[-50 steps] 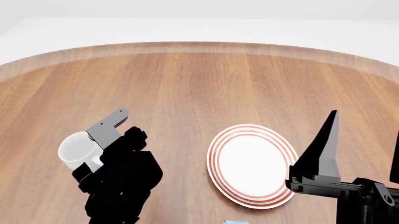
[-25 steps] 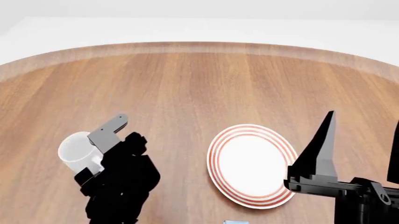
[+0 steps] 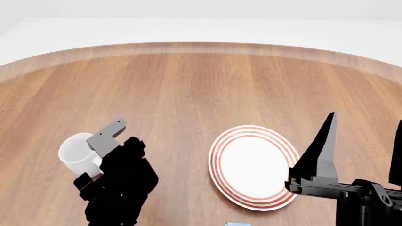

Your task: Pick up the white mug and put it on the plate, and put the chocolate pudding to the right of the plate.

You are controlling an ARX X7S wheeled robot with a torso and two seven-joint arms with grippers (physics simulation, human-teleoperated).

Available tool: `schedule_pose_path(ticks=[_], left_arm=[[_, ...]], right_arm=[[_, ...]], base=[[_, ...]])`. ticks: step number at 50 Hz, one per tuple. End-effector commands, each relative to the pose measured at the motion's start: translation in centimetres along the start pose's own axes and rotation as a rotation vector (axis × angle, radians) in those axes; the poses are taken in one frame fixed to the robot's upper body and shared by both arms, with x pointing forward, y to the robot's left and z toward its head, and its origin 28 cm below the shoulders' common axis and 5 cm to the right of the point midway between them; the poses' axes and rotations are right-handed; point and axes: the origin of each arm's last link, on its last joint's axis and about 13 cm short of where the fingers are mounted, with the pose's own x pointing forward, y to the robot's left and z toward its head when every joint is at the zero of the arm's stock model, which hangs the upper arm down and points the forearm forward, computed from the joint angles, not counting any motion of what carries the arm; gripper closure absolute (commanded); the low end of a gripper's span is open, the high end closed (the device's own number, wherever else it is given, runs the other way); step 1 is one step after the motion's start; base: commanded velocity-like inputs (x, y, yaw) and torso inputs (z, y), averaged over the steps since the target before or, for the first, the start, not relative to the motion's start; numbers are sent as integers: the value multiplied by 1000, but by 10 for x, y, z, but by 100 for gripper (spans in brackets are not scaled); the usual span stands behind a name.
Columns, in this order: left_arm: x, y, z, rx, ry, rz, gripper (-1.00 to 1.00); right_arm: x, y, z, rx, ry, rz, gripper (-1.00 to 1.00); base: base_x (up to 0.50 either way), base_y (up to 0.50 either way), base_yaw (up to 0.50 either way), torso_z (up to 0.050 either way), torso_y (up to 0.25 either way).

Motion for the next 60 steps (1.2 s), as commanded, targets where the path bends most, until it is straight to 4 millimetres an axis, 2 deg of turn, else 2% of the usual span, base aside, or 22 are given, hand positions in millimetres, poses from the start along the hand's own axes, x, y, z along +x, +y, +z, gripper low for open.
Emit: schedule_pose_path(ticks=[1,38,39,60], left_arm=[[5,0,-4,2,23,6,-100],[20,1,-12,6,48,13,-100],[20,1,-12,5,46,7,100],[24,4,-13,5,28,29,100]], right_arm=[[0,0,0,-1,1,0,-100],[-1,1,-4,-3,19,8,-100],[-1,1,-4,-2,19,8,-100],[-3,2,-6,-3,32,15,-100]], base=[[0,0,0,0,0],[0,0,0,0,0],[0,0,0,0,0],[0,0,0,0,0]])
